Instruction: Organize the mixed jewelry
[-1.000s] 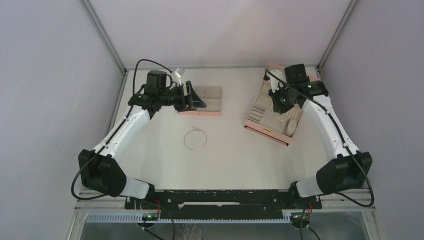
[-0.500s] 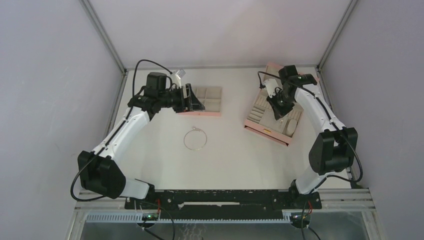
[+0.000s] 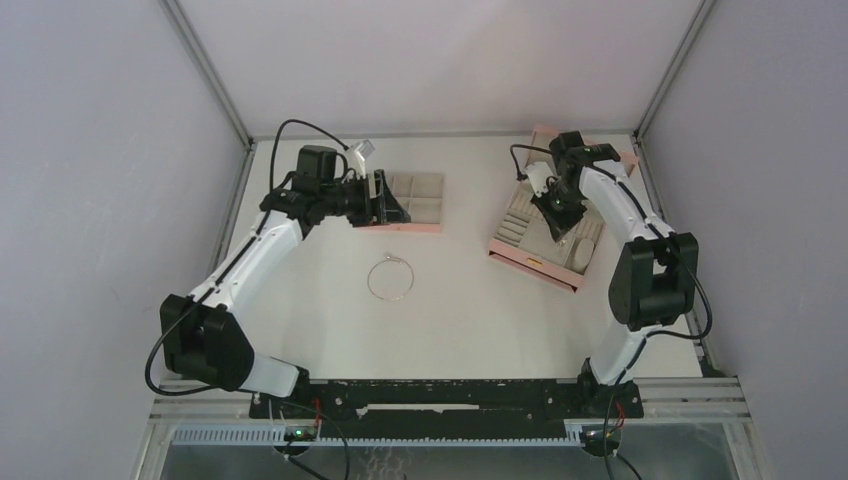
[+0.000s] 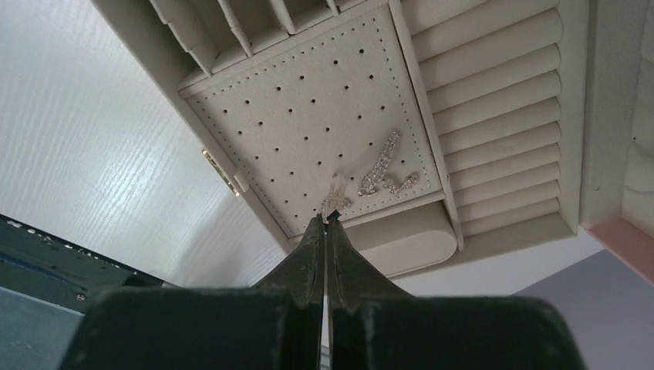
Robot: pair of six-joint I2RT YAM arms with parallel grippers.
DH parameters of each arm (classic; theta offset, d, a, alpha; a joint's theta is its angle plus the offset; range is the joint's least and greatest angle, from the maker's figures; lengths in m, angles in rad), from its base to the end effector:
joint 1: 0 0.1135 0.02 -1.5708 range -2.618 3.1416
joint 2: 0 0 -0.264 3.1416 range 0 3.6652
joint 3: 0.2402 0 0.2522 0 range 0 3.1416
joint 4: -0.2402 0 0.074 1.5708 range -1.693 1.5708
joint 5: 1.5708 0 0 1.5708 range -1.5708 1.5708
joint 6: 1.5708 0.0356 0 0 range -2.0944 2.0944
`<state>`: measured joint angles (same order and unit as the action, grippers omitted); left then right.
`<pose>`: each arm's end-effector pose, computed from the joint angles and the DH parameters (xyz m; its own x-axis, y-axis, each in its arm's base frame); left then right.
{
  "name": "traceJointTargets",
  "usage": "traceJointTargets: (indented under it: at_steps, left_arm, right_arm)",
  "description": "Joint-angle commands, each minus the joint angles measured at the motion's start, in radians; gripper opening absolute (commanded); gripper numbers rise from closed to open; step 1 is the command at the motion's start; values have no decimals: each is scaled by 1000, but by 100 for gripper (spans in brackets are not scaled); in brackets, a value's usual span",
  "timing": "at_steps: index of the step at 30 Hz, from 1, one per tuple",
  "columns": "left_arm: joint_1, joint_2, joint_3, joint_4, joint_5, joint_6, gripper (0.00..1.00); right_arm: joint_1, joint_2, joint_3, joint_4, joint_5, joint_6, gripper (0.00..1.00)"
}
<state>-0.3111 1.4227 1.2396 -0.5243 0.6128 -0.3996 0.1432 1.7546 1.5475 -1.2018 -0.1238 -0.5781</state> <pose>0.2900 -0.1148 0.3220 -0.8293 -0.0677 -0.5548 0.3734 0.6715 -0.6400 0.3338 0.0526 0.2735 -0.7299 -0.6531 -0.2016 -0.6689 0.7433 0.0140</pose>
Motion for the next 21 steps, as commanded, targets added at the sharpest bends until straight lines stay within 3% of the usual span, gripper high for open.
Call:
traceJointTargets:
  at_steps: [1, 21]
  left_arm:
    - [0, -6, 18, 5, 13, 39, 72]
    - [0, 41, 77, -32, 9, 62, 72]
  right_arm:
    - [-11, 13, 26, 12, 29, -2, 0]
    - [-13, 91, 43, 21, 2, -3, 0]
